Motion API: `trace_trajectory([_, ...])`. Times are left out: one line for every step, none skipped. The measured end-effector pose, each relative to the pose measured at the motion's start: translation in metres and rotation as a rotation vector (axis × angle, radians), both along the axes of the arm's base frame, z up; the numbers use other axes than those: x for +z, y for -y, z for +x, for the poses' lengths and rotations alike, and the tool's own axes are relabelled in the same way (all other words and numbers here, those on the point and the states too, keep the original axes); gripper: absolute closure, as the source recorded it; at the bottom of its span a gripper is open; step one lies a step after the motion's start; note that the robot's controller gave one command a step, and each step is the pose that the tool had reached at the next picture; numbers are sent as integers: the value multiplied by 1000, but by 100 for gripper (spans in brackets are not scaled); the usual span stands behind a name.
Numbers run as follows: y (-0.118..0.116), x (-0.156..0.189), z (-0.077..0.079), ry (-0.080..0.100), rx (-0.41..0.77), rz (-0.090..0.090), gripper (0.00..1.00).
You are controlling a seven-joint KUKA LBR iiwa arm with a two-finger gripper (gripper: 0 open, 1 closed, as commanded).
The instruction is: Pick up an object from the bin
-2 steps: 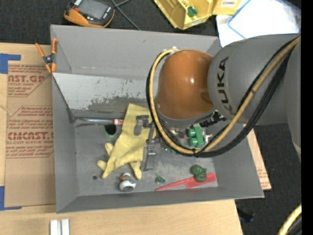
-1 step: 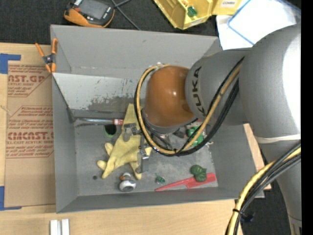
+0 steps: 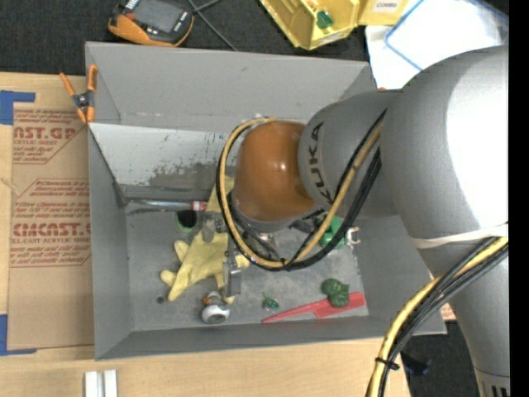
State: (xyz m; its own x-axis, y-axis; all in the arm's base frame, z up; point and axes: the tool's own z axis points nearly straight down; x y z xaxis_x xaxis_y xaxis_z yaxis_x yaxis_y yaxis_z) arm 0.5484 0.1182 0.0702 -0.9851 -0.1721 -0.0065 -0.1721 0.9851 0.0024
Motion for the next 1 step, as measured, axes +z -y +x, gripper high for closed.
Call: trace_trajectory([6,6,0,-2,52,-2,0])
